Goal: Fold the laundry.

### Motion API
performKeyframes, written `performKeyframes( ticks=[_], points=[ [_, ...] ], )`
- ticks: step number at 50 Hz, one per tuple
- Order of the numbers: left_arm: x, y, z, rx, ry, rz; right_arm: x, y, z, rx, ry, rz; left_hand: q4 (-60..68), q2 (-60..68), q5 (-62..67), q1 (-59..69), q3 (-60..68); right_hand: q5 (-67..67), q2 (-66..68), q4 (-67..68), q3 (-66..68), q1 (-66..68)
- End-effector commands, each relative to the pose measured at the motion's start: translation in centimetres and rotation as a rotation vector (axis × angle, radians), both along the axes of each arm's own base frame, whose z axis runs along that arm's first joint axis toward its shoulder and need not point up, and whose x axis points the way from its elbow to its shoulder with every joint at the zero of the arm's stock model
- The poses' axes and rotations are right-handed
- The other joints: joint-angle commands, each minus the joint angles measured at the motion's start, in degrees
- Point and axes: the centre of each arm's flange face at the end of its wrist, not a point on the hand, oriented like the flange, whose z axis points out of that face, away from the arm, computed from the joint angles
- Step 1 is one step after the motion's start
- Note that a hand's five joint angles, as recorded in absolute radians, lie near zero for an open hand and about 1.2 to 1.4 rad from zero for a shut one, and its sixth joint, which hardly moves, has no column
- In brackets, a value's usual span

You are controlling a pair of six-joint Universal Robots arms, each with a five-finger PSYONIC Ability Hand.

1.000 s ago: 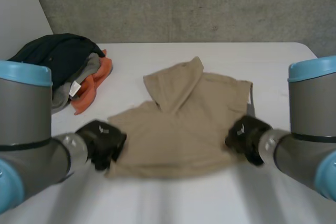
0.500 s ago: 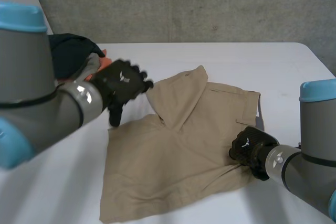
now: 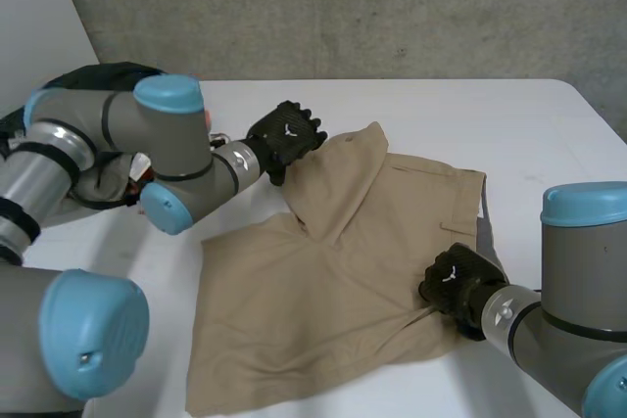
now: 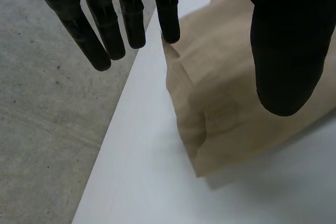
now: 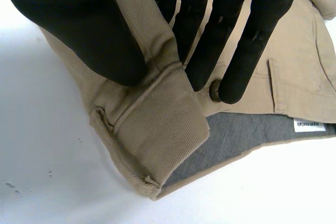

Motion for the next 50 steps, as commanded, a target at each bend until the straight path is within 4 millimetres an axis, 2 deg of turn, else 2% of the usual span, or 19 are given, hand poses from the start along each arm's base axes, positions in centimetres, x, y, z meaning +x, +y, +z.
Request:
performKeyframes(
  ticks=[1, 7, 12, 23, 25, 29, 30, 32, 36, 39, 50],
  points=[
    [-0.3, -0.8, -2.0, -0.105, -0.062, -0.024, -0.1, 0.1, 0.0, -0.004, -0.002, -0.001, 2.9, 3.1, 2.8, 3.1, 3.1, 11.4, 12.6, 11.3, 11.4, 15.0],
    [-0.7, -0.7, -2.7, -0.156, -0.089, -0.066, -0.2, 0.1, 0.4, -0.015, -0.010, -0.005, 4.9, 5.1, 4.8, 5.1, 5.1, 11.4, 12.6, 11.3, 11.4, 15.0],
    [-1.2, -0.2, -2.8, -0.168, -0.082, -0.109, -0.2, 0.1, 0.6, -0.017, -0.015, -0.008, 15.3, 15.5, 15.2, 15.5, 15.5, 11.4, 12.6, 11.3, 11.4, 15.0],
    [-1.1, 0.3, -4.4, -0.204, -0.183, -0.138, -0.5, -0.2, 0.6, -0.013, -0.023, -0.013, 18.7, 18.9, 18.6, 18.9, 18.9, 11.4, 12.6, 11.3, 11.4, 15.0],
    [-1.1, 0.4, -4.3, -0.200, -0.183, -0.139, -0.5, -0.2, 0.5, -0.011, -0.023, -0.012, 21.9, 22.1, 21.8, 22.1, 22.1, 11.4, 12.6, 11.3, 11.4, 15.0],
    [-1.5, 0.6, -4.2, -0.219, -0.186, -0.139, -0.5, -0.2, 0.7, -0.015, -0.025, -0.012, 39.3, 39.5, 39.2, 39.5, 39.5, 11.4, 12.6, 11.3, 11.4, 15.0],
    [-1.7, 0.4, -3.9, -0.250, -0.184, -0.128, -0.5, -0.3, 0.7, -0.014, -0.026, -0.014, 50.7, 50.9, 50.6, 50.9, 50.9, 11.4, 12.6, 11.3, 11.4, 15.0],
    [-1.7, 0.0, -3.5, -0.284, -0.179, -0.096, -0.6, -0.3, 0.8, -0.018, -0.029, -0.017, 56.7, 56.9, 56.6, 56.9, 56.9, 11.4, 12.6, 11.3, 11.4, 15.0],
    [-1.8, -0.5, -2.6, -0.329, -0.182, -0.023, -0.7, -0.4, 1.1, -0.025, -0.033, -0.020, 56.7, 56.9, 56.6, 56.9, 56.9, 11.4, 12.6, 11.3, 11.4, 15.0],
    [-1.4, -0.2, -2.6, -0.291, -0.224, 0.013, -0.6, -0.3, 1.2, -0.029, -0.037, -0.017, 56.7, 56.9, 56.6, 56.9, 56.9, 11.4, 12.6, 11.3, 11.4, 15.0],
    [2.4, -0.5, -1.9, -0.148, -0.348, 0.322, -0.1, 0.4, 1.3, -0.026, -0.040, 0.006, 56.7, 56.9, 56.6, 56.9, 56.9, 11.4, 12.6, 11.3, 11.4, 15.0]
  ],
)
